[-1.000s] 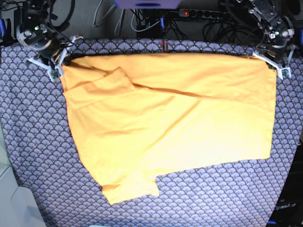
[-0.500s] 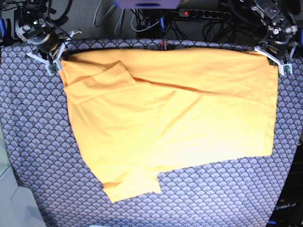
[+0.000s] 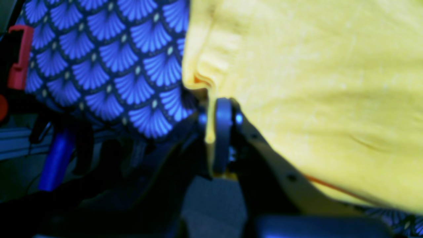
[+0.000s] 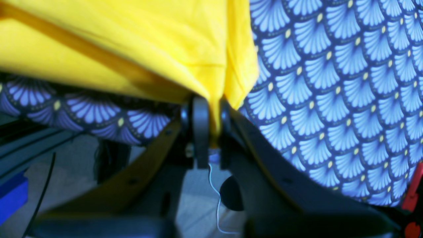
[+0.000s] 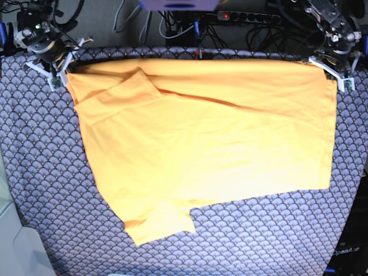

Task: Fold the T-shirt properly
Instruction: 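Pull both held corners back toward the arms, spreading the shirt flat, then release the corners and move the right gripper to the collar fold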

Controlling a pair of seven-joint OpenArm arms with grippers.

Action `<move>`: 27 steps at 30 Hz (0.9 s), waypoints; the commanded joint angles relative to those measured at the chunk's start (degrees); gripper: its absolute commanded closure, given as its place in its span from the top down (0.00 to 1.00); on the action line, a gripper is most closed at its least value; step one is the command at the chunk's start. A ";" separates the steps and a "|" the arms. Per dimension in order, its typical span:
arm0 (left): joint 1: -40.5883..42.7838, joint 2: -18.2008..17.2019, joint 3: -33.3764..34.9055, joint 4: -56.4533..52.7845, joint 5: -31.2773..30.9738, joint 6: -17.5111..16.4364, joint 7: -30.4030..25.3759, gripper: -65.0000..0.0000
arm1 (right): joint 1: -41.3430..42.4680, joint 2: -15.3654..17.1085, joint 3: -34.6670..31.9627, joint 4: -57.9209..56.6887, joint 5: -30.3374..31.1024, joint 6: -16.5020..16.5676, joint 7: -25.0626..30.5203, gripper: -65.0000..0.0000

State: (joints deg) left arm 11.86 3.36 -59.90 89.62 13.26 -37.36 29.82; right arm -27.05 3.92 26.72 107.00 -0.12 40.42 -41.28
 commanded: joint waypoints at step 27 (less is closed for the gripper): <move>-0.21 -1.82 -8.19 1.50 -0.64 -2.64 -1.47 0.48 | -1.39 1.40 4.53 4.25 -0.71 -0.42 2.20 0.20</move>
State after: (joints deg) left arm 11.70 2.55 -67.70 89.95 13.19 -40.34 29.58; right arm -28.29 4.80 30.92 110.26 -1.19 40.40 -39.99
